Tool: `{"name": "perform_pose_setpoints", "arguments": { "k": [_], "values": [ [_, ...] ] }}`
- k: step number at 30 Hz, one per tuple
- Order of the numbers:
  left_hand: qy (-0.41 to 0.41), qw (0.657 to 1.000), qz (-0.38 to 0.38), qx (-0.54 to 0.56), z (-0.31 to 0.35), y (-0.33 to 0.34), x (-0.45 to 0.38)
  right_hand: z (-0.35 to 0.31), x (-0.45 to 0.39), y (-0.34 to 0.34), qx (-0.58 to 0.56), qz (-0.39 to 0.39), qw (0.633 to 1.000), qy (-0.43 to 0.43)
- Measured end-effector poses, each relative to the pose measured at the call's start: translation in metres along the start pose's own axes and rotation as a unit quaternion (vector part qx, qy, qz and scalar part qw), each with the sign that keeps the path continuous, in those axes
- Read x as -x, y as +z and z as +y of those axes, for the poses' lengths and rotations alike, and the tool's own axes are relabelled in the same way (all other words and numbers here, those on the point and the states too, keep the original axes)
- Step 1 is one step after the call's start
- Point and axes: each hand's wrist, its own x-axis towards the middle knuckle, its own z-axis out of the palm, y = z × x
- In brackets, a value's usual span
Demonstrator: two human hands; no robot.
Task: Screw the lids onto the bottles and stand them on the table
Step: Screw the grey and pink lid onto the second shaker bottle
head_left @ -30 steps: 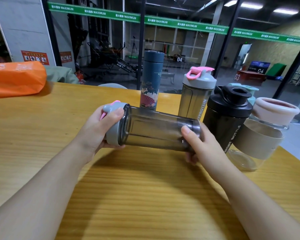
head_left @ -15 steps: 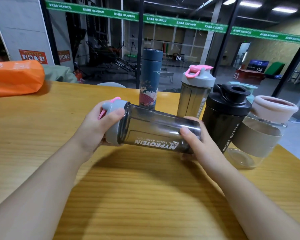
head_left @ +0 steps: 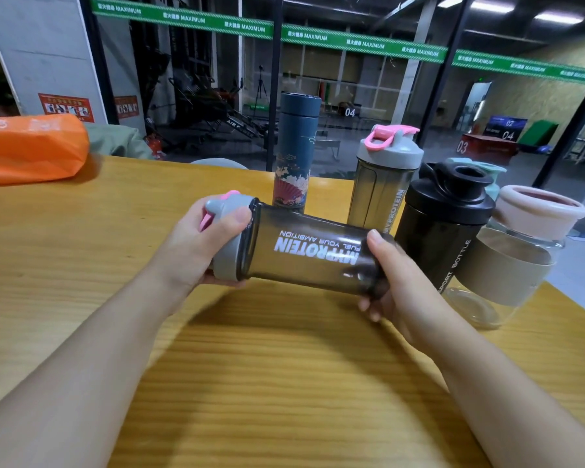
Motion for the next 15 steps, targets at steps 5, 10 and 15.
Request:
{"name": "perform_pose_setpoints", "arguments": {
  "k": [5,10,15],
  "values": [
    [0.141,0.988,-0.010,-0.070,0.0014,0.0010,0.0034,0.0018,0.0006,-0.0002,-0.042,-0.024,0.990,0.132],
    [0.144,0.987,-0.012,-0.064,-0.0001,-0.0005,0.0018,0.0020,-0.0008,0.0016,-0.064,-0.023,0.993,0.097],
    [0.057,0.998,0.002,-0.011,-0.0011,-0.0017,-0.0012,0.0021,-0.0010,0.0044,-0.023,0.016,1.000,-0.014]
  ]
}}
